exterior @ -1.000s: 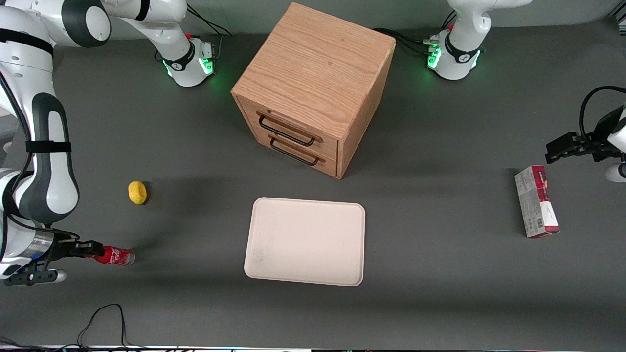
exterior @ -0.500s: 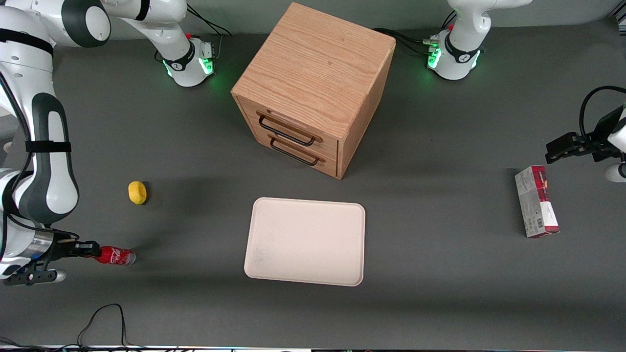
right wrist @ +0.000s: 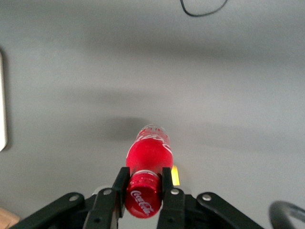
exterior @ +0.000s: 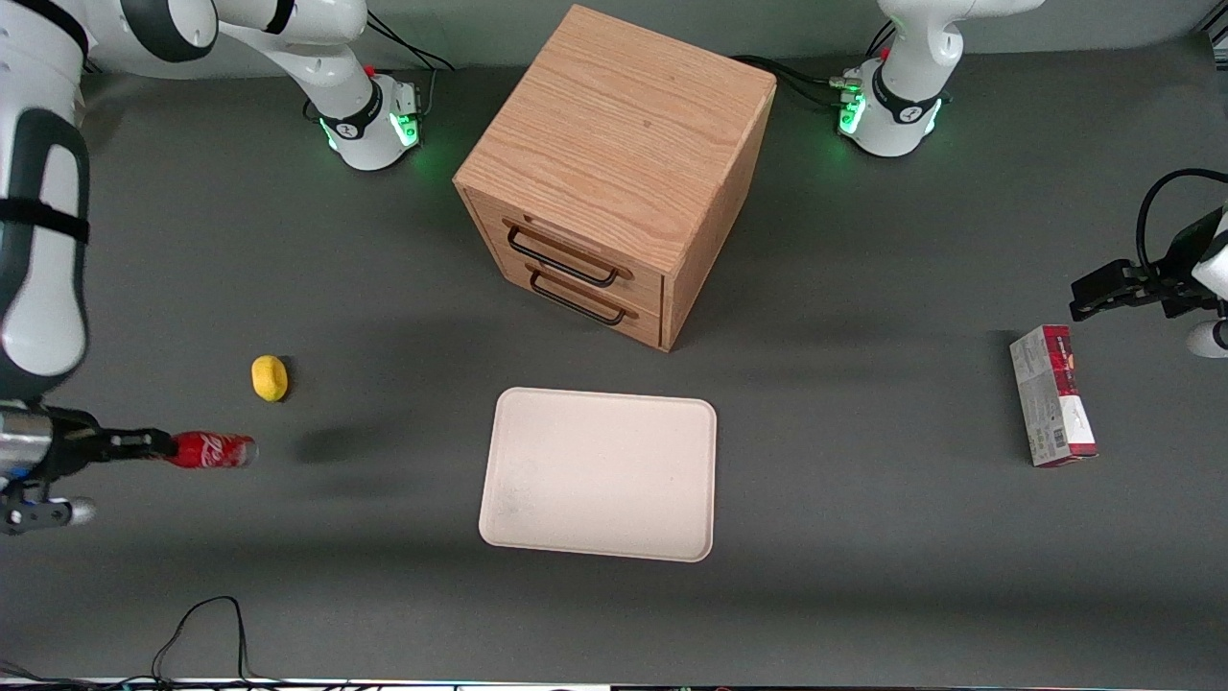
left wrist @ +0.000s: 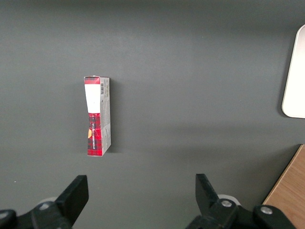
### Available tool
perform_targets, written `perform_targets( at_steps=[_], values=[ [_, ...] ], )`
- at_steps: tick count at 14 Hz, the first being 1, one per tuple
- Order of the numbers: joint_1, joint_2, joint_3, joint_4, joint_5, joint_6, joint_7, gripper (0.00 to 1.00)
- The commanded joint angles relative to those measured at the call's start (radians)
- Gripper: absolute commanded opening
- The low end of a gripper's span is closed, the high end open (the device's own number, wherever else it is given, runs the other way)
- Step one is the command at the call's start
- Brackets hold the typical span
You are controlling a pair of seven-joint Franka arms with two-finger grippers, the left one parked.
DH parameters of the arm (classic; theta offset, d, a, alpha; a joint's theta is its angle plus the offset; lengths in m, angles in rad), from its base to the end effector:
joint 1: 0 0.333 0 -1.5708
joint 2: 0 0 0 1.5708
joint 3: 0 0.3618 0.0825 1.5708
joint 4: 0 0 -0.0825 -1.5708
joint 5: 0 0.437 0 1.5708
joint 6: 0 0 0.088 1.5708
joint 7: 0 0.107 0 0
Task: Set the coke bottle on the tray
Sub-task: 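Lift the red bottle and carry it toward the cream tray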
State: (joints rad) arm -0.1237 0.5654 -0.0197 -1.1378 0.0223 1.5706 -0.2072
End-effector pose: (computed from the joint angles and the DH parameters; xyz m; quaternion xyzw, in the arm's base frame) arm 0.7735 -0.1051 0.5007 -0.9973 -0.0323 0.0642 0.0172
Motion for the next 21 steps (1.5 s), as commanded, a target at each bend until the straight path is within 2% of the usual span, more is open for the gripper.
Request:
perform_targets(
  at_steps=[1,5,6,9,12,14,16,19,21],
  values=[
    [0.004,-0.172,-0.005,-0.081,-0.041,-0.11,0.02,0.0],
    [0.003,-0.464,-0.014,-0.434,-0.044,-0.017,0.005,0.0],
    [0.003,-0.49,-0.014,-0.471,-0.044,-0.002,0.002,0.0],
    [0.013,-0.454,-0.005,-0.425,-0.042,-0.006,0.035,0.0],
    [0.09,-0.356,-0.005,-0.294,-0.044,-0.039,0.136,0.0],
    [0.192,-0.177,-0.005,-0.081,-0.077,-0.162,0.213,0.0],
    [0.265,-0.008,-0.003,0.134,-0.073,-0.205,0.386,0.0],
    [0.361,0.141,0.015,0.251,-0.071,-0.123,0.63,0.0],
    [0.368,0.221,0.104,0.28,-0.071,0.009,0.828,0.0]
  ],
)
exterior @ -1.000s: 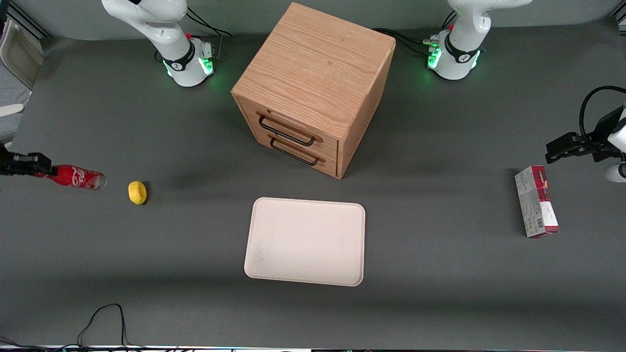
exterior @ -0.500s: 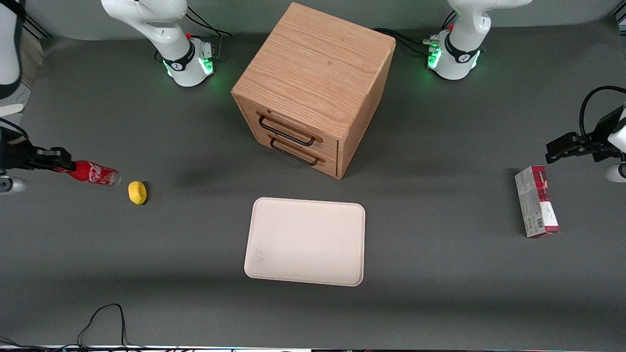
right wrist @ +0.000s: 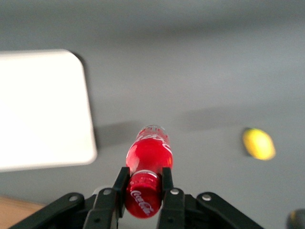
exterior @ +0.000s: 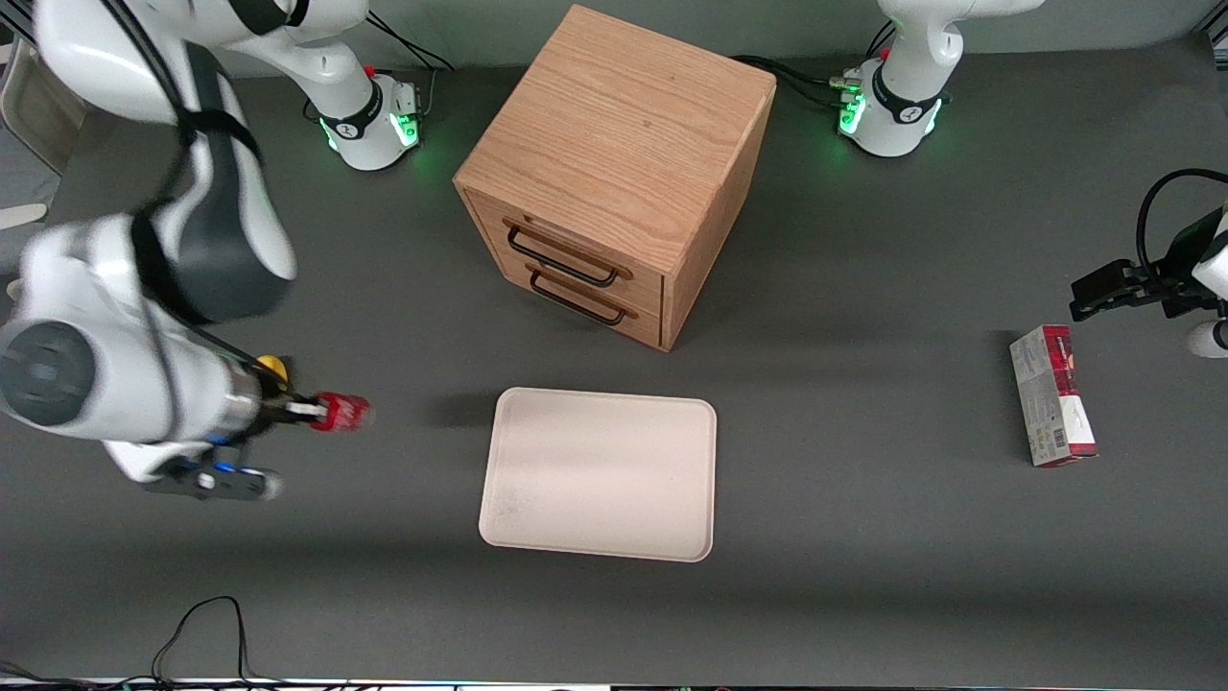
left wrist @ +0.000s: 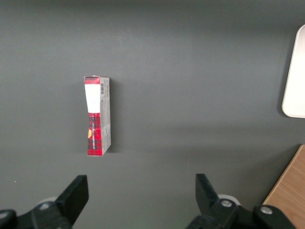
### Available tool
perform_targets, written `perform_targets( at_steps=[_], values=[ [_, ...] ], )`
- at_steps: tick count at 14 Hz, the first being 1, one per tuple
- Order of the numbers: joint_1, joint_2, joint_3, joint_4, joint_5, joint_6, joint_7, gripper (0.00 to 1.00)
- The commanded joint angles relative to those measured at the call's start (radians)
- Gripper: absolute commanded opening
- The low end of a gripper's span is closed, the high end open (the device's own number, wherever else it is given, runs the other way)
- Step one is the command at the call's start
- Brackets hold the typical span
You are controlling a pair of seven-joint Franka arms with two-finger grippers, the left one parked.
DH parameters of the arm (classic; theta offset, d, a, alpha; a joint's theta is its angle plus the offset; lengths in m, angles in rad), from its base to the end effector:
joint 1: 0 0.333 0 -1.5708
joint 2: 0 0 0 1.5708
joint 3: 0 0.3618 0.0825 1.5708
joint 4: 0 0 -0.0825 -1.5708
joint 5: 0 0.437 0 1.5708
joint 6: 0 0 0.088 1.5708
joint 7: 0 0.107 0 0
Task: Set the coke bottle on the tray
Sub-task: 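Lift the red bottle and carry it toward the cream tray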
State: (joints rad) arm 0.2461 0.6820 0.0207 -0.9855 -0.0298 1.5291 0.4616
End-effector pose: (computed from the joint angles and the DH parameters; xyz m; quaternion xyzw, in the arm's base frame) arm 0.7812 0.2042 0.4837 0.9927 -0.0985 -0.0616 0.0323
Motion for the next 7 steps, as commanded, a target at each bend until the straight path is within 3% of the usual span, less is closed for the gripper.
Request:
perform_targets(
  at_steps=[1,7],
  values=[
    [0.002,0.14,0.079,0.148,-0.022,0.095,0.204,0.0],
    [0.084,0.263,0.073,0.189,-0.044,0.293,0.321,0.0]
  ],
)
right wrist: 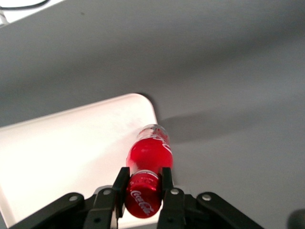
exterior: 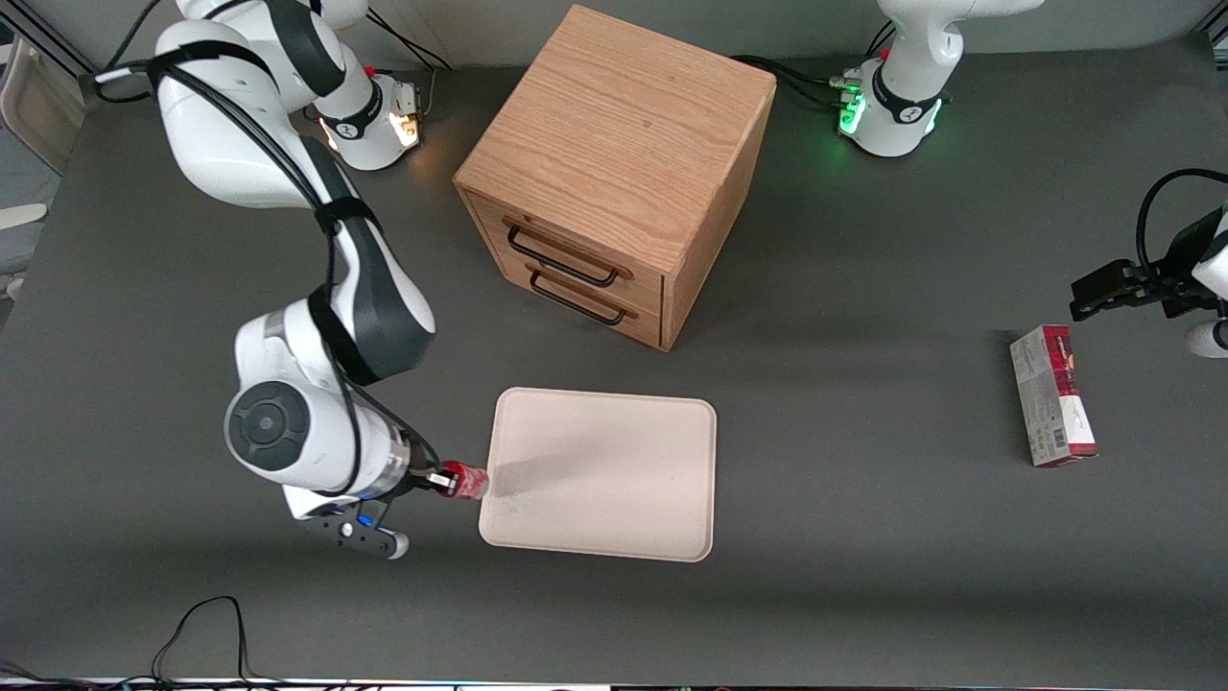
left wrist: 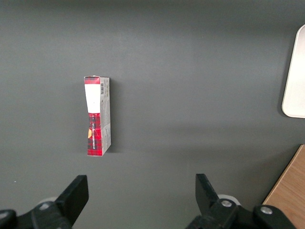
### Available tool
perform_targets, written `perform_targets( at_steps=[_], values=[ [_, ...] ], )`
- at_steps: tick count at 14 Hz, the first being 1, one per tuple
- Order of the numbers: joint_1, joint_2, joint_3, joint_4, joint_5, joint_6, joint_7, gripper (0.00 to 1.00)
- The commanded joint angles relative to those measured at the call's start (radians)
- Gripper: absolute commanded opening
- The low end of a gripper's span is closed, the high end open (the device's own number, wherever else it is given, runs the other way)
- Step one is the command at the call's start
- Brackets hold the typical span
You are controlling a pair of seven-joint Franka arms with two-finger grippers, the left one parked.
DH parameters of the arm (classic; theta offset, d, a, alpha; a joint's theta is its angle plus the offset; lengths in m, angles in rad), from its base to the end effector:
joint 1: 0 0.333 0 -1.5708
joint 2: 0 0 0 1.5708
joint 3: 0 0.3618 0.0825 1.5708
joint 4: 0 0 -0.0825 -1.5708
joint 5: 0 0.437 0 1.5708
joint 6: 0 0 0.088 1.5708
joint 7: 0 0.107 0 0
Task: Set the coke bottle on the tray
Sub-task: 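Lower the bottle onto the tray's edge and stand it upright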
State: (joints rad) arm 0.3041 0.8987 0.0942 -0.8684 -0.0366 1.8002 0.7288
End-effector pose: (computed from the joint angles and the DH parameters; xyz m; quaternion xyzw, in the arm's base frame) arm 0.8164 0.3024 0.3869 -0.9836 0.1788 -0.0053 0.0254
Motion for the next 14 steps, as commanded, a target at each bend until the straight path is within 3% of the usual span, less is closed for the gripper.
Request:
perform_targets(
  at_steps=[1,11,12,13,14],
  values=[
    [0.03,0.055,0.001,0.074,-0.043,0.031,0.055,0.0],
    [0.066,0.095,-0.008,0.071,-0.092,0.088,0.055,0.0],
    [0.064,0.095,-0.008,0.071,-0.094,0.088,0.055,0.37],
    [0.066,0.095,-0.008,0.071,-0.094,0.09,0.051,0.93],
    [0.064,0.095,-0.008,0.071,-0.094,0.09,0.051,1.0]
  ],
)
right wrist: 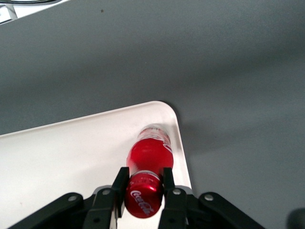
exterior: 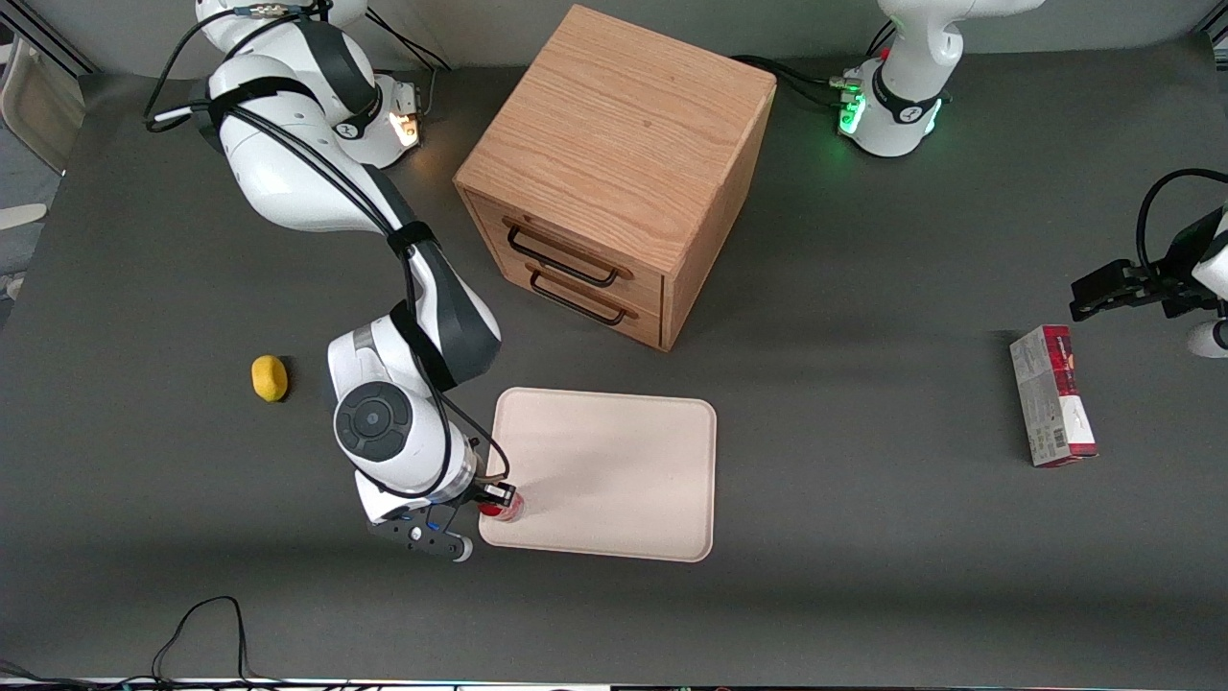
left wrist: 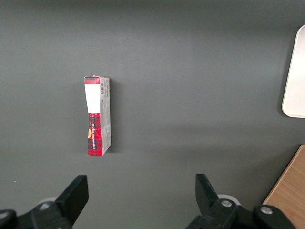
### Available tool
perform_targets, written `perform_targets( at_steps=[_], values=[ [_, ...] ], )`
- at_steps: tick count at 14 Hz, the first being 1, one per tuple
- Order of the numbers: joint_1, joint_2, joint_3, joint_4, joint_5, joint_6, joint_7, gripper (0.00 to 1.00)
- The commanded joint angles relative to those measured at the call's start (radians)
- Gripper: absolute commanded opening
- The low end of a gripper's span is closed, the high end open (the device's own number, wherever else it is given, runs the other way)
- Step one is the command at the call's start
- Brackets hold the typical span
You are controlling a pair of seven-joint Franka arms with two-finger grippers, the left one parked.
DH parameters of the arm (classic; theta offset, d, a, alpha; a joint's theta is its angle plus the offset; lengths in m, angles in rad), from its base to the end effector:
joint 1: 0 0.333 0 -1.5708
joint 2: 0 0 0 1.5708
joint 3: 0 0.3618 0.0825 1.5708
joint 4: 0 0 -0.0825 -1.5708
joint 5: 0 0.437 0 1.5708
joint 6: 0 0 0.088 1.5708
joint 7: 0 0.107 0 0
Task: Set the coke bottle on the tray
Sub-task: 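Lower the bottle onto the tray's edge and stand it upright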
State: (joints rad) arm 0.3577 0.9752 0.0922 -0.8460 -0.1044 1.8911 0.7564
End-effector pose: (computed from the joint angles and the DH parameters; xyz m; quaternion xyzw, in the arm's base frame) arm 0.8151 0.3448 0.3403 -0.9865 0.1594 -0.0370 0.0100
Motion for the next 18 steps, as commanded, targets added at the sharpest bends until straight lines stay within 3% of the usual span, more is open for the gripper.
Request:
perform_targets(
  at_steps=[1,18],
  values=[
    [0.01,0.019,-0.006,0.048,-0.026,-0.001,0.023,1.0],
    [0.012,0.002,-0.005,0.044,-0.026,-0.021,0.057,1.0]
  ],
)
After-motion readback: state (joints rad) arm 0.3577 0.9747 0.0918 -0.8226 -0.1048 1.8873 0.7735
